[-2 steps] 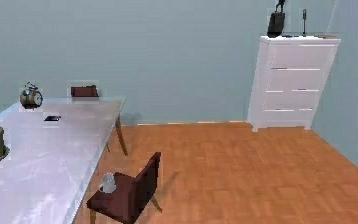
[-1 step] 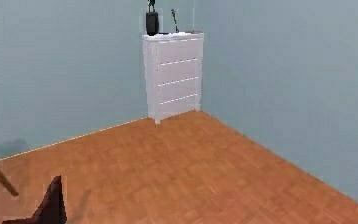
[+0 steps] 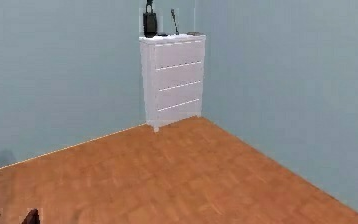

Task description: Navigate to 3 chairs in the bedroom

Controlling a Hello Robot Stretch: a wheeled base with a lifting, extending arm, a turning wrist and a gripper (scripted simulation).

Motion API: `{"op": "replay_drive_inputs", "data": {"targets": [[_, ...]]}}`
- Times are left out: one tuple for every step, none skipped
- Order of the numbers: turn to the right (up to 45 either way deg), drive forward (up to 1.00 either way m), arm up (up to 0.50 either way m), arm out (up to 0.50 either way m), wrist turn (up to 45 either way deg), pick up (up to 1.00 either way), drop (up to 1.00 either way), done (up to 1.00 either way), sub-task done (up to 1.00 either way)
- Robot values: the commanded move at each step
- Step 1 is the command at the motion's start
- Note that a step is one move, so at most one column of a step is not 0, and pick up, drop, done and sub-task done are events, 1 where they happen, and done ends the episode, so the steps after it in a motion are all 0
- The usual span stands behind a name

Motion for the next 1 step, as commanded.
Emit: {"op": "replay_drive_inputs", "data": {"targets": [[45.0,0.00,0.00,0.00,0.0,0.00,0.00,0.00,0.00]]}}
